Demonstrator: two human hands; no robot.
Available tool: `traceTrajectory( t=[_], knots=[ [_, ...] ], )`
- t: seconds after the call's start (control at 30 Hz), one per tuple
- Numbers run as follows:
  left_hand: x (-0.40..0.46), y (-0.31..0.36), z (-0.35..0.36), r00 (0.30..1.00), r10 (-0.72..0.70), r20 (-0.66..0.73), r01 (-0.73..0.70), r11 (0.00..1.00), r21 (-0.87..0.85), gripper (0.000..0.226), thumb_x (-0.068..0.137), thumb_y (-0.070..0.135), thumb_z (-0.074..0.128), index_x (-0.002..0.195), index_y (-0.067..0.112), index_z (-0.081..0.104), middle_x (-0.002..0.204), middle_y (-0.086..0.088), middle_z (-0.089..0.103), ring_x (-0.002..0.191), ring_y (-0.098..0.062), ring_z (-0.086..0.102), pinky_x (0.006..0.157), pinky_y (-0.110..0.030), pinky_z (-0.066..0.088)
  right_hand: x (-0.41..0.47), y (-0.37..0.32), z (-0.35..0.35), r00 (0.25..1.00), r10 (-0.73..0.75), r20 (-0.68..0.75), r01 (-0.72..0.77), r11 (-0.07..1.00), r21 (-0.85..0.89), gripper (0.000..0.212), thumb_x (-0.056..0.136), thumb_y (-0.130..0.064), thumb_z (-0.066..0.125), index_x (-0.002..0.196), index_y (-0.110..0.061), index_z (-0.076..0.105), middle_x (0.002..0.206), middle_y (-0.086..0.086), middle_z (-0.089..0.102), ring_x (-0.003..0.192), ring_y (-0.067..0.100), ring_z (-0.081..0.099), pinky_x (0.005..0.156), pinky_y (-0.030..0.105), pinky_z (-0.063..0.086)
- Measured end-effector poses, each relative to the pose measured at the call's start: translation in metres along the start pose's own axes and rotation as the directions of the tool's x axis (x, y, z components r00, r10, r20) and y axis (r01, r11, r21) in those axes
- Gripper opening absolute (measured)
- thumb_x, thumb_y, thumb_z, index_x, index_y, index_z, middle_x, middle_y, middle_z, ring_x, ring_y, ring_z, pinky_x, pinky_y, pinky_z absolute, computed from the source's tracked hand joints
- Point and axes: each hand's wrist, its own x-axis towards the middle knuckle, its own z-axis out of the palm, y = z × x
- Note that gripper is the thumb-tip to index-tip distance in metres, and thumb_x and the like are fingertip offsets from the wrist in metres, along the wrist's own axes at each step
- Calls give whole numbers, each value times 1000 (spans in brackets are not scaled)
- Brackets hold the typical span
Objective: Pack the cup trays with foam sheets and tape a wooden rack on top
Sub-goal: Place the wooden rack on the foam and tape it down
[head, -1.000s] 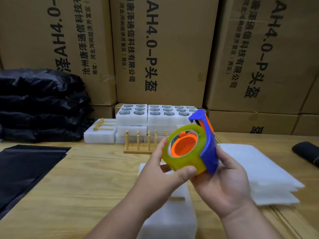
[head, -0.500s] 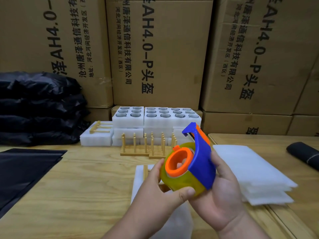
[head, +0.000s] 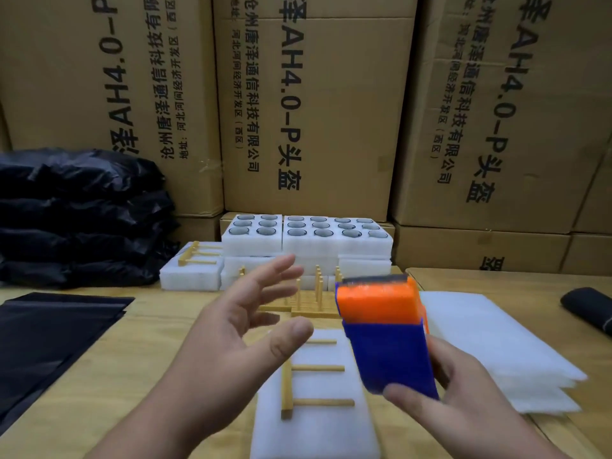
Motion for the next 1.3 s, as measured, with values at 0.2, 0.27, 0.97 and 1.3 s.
traceTrajectory(
  t=[0.2,0.27,0.97,1.3],
  knots=[
    [-6,19,-7,986,158,49,-165,958,235,43,81,54,72,123,48,67,128,14,69,123,-15,63,91,-26,51,-2,17,-3,871,-490,33,440,748,-497,54,73,-40,84,122,-40,60,131,-37,56,124,-10,52,100,7,39],
    [-9,19,-5,983,154,103,-179,932,315,36,84,52,70,120,50,68,127,22,67,122,-5,61,92,-14,46,0,19,-5,830,-554,60,503,698,-510,46,78,-33,83,119,-35,62,126,-31,59,118,1,59,101,14,41],
    [-6,23,-1,929,180,322,-318,834,451,29,94,39,60,121,37,72,107,27,71,109,-7,65,91,-38,52,-5,23,-6,846,-500,187,495,604,-625,23,80,-27,79,98,-15,72,103,-3,72,95,23,67,90,31,48],
    [-8,23,5,938,168,303,-303,824,478,40,93,18,63,126,41,67,101,22,66,106,-6,63,93,-22,45,-5,24,1,845,-473,249,513,589,-624,32,77,-26,83,106,-15,73,110,-5,73,108,18,66,106,26,41]
  ],
)
